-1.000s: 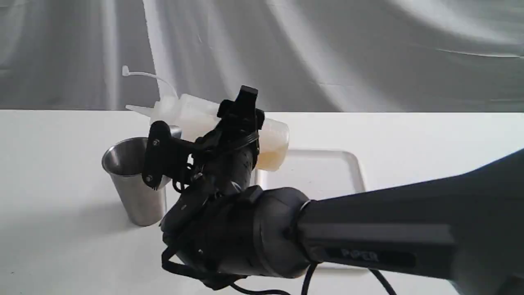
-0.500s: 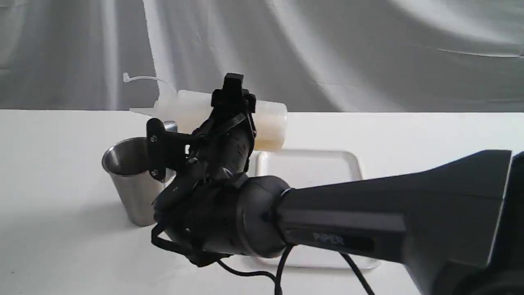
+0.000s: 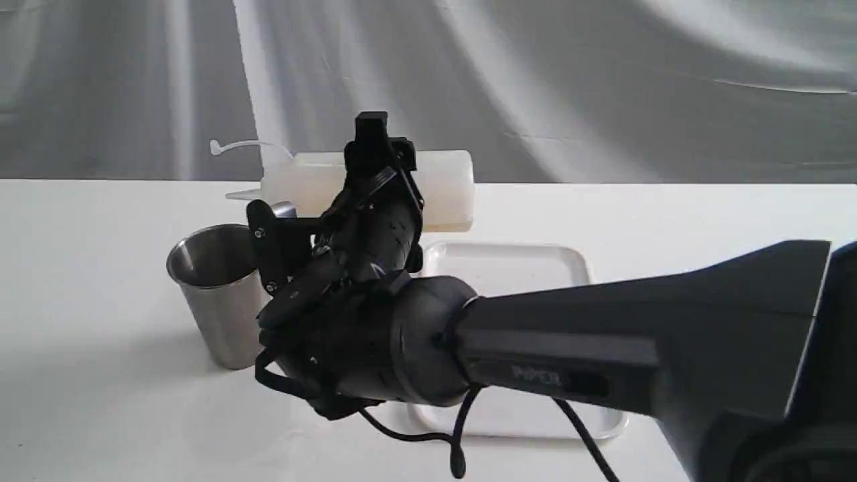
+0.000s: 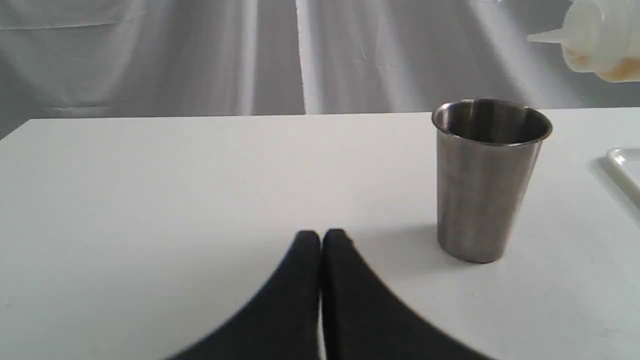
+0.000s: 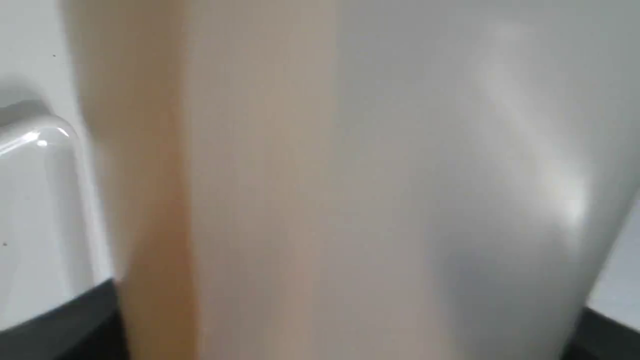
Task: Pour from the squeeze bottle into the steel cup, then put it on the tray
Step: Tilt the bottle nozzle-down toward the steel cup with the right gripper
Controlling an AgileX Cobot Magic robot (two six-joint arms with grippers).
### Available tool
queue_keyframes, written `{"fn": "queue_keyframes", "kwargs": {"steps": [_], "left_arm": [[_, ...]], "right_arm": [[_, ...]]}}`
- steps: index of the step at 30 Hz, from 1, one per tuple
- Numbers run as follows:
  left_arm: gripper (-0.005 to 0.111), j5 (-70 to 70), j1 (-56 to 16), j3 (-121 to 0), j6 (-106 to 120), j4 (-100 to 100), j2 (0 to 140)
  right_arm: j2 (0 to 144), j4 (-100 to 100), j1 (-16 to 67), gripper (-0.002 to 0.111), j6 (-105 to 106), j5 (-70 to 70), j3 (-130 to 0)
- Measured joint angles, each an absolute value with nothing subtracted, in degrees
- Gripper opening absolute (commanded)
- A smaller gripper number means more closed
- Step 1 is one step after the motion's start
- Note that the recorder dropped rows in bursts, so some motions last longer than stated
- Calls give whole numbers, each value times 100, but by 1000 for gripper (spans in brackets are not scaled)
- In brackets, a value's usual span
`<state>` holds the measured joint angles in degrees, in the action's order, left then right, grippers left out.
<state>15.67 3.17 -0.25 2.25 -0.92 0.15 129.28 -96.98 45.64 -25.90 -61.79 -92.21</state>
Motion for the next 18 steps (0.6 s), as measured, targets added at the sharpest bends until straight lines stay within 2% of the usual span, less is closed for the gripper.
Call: {"fn": "queue_keyframes", "kwargs": {"steps": [18], "left_arm": [[0, 1567, 317, -26, 225, -92, 15]], "right_arm": [[12928, -9774, 4564, 0, -1824, -6042, -9221]]}}
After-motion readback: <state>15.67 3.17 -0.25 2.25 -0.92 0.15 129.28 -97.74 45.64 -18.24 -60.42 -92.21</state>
